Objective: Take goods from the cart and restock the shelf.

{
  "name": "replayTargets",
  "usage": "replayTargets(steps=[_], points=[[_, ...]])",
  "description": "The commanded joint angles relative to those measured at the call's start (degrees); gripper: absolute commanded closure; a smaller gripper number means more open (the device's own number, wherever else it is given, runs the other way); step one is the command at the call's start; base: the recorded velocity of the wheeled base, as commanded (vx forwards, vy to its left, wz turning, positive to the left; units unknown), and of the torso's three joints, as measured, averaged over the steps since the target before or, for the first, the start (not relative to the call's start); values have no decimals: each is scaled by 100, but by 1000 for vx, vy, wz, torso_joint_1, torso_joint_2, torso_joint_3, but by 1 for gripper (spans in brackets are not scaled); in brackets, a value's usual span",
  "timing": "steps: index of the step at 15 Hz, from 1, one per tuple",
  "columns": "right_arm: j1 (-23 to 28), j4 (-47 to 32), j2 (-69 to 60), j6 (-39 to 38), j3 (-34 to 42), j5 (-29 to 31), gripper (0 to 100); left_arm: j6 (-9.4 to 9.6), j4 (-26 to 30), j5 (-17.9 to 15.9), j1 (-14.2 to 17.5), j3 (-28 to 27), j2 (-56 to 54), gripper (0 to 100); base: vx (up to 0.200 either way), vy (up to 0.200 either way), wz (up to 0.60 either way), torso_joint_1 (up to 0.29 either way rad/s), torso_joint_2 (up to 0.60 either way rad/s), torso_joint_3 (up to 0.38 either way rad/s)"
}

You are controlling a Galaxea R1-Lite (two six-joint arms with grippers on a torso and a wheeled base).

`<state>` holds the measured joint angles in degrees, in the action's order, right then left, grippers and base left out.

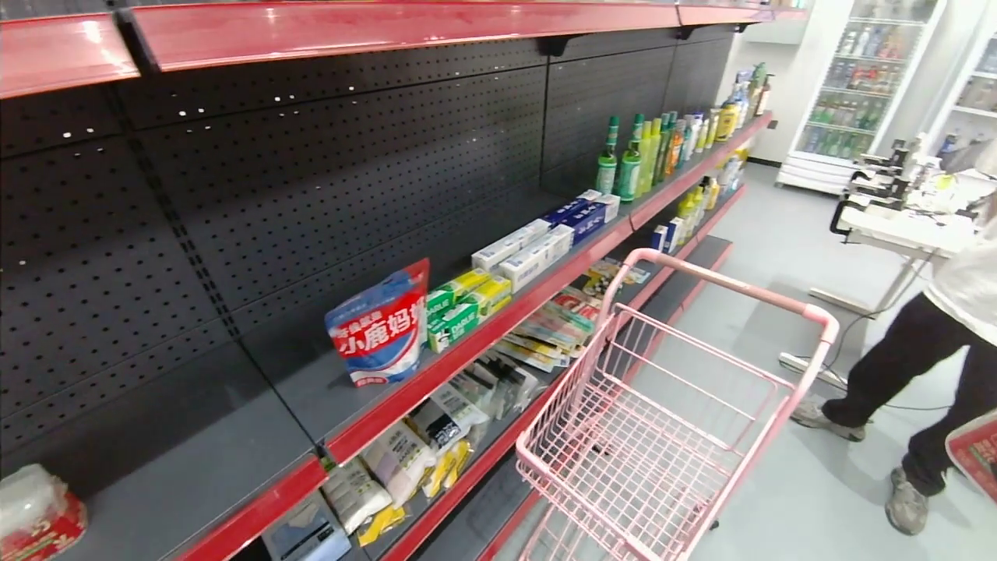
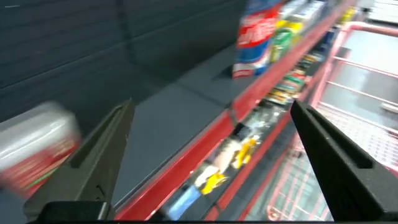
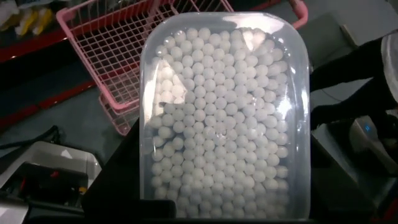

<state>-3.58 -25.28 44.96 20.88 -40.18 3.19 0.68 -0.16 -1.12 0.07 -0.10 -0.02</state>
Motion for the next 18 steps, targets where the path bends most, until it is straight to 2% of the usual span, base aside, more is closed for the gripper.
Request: replayTargets(steps=[1, 17, 18], points=[[-11, -3, 22, -5, 10, -12, 100, 2, -2, -2, 1, 10, 2, 0, 0, 0, 600, -7, 7, 2], [-20, 15, -497, -5, 265, -12, 100, 2, -2, -2, 1, 1, 2, 0, 0, 0, 600, 2, 4, 4], [-11, 23, -576, 4, 309, -3, 100, 2, -2, -2, 1, 1, 2, 0, 0, 0, 0, 0, 0, 0]])
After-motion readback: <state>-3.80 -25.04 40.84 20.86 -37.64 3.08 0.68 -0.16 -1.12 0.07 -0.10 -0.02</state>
